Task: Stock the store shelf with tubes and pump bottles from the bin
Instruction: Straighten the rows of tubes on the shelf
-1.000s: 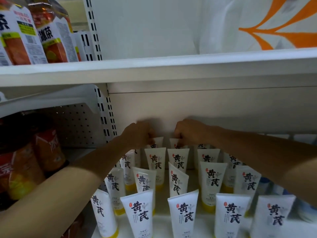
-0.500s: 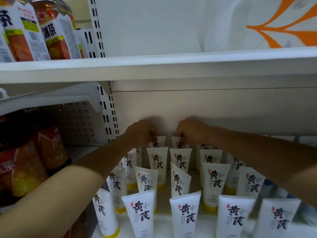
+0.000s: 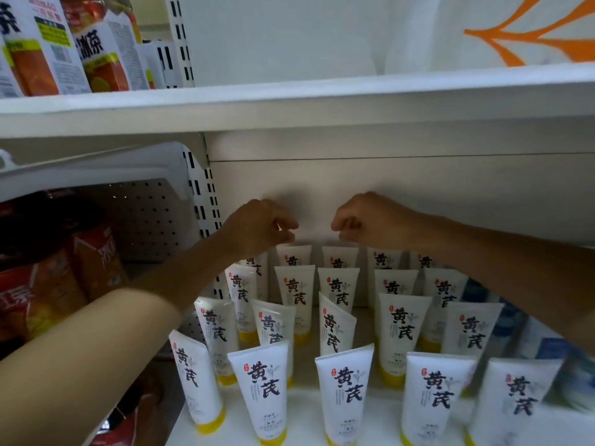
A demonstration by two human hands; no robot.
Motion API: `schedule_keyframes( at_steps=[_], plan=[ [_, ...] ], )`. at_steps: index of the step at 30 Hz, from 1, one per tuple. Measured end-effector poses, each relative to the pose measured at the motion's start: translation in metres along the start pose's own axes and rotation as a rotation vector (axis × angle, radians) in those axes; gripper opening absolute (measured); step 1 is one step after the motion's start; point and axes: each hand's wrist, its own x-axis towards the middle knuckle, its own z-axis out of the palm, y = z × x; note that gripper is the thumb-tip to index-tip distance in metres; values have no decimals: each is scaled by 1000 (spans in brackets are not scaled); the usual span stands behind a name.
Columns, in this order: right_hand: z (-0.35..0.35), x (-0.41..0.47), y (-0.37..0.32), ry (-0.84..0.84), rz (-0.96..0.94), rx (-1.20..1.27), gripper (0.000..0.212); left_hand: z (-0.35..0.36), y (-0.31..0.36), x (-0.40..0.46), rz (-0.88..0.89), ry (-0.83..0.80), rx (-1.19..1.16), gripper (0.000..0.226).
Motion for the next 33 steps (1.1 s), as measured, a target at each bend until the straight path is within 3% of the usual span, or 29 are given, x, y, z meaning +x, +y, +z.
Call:
schedule_keyframes(
  at_steps=[4, 9, 12, 15, 17, 22, 29, 33],
  plan=[
    [-10, -14, 0, 32, -16, 87, 16, -13, 7, -12, 16, -7, -73, 16],
    [0, -28, -13, -115, -73, 113, 12, -22, 17, -27, 21, -211, -155, 17],
    [5, -34, -26, -114, -105, 94, 11, -23, 21, -37, -6, -288, -145, 17],
    [2, -42, -43, -101, -131, 77, 17, -33, 28, -45, -30, -318, -166, 31],
    [-1, -49, -55, -150, -146, 68, 25, -42, 33, -52, -45, -370, -194, 26],
    [3, -55, -71, -303, -113, -104, 38, -37, 42, -66, -30, -510, 47, 20],
    [9, -65, -70, -261, -120, -171, 17, -19, 45, -74, -22, -404, 32, 12],
    [10, -74, -67, -206, -141, -192, 18, -15, 53, -79, -8, -323, 110, 9]
  ],
)
